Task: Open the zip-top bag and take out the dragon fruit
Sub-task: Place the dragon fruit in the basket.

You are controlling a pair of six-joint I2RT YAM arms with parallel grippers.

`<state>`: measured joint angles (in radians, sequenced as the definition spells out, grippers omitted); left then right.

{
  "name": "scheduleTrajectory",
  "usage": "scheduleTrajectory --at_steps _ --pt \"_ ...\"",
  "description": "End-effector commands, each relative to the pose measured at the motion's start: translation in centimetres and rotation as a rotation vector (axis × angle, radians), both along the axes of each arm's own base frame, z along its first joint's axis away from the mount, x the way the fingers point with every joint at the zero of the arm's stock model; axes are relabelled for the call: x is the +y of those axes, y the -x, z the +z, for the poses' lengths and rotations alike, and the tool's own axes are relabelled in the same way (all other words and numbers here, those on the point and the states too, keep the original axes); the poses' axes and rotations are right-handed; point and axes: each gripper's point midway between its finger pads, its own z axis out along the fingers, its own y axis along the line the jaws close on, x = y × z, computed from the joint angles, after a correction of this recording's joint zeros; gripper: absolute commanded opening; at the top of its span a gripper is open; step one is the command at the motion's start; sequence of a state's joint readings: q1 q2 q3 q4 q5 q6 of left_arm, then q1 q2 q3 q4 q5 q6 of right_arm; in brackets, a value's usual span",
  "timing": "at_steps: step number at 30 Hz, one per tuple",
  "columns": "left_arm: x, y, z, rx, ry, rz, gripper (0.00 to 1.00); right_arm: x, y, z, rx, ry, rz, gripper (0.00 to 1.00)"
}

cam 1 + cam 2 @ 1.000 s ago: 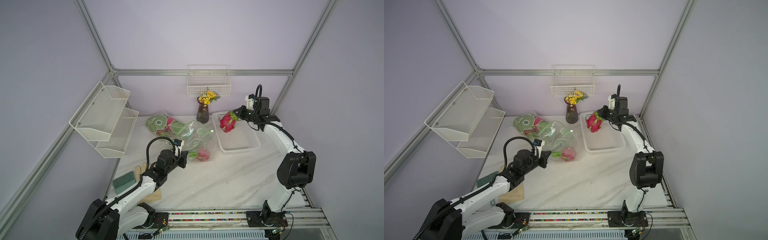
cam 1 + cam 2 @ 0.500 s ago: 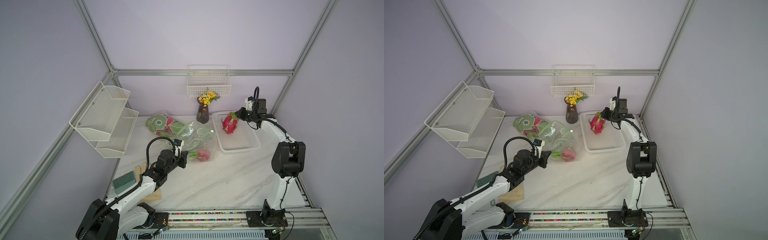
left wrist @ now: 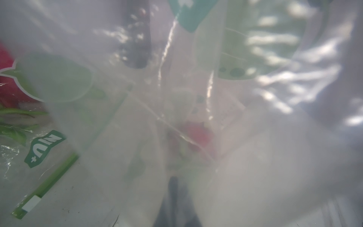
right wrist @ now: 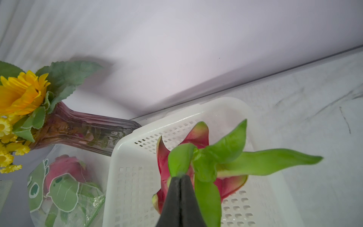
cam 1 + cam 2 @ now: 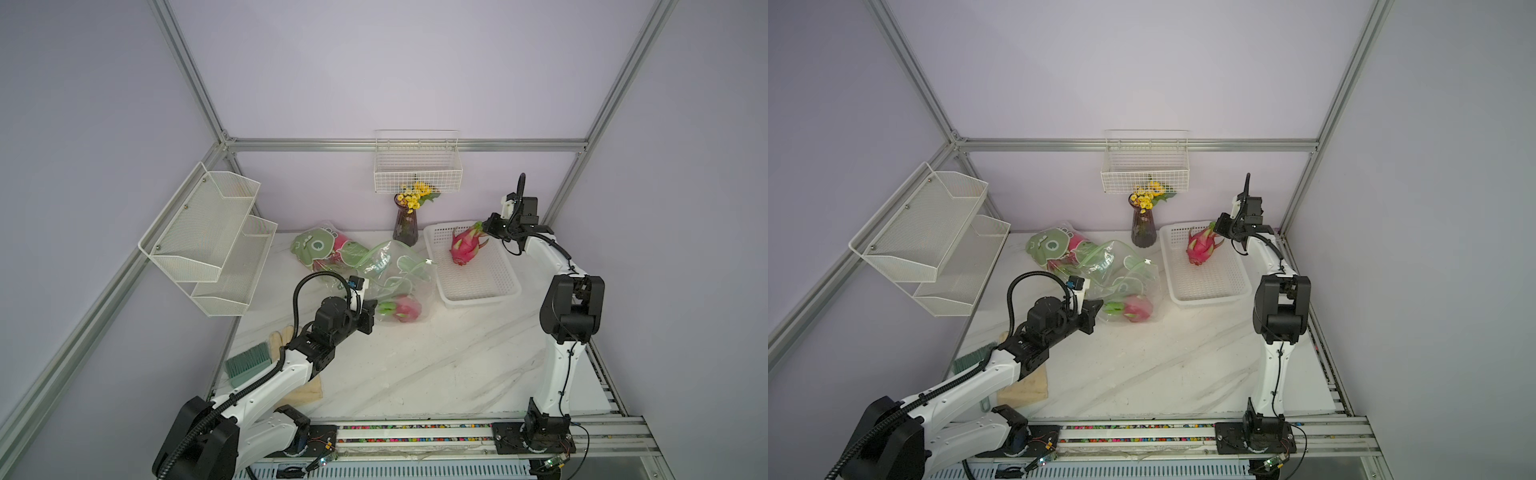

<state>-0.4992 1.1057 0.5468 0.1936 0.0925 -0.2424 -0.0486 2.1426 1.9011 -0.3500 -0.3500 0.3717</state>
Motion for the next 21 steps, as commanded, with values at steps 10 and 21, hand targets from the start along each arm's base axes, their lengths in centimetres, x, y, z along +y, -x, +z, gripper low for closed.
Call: scheduleTrajectory --at_steps 10,21 --pt "-1.1 -0.8 2.5 -0.035 0.044 -0.025 0.00 0.8 1.8 5.1 0.007 -0.074 0.011 0.34" --pt "-1.3 -0.8 3.3 0.024 0.062 -0.019 0.00 7.1 13.1 16.8 -0.107 -0.167 0.178 0.41"
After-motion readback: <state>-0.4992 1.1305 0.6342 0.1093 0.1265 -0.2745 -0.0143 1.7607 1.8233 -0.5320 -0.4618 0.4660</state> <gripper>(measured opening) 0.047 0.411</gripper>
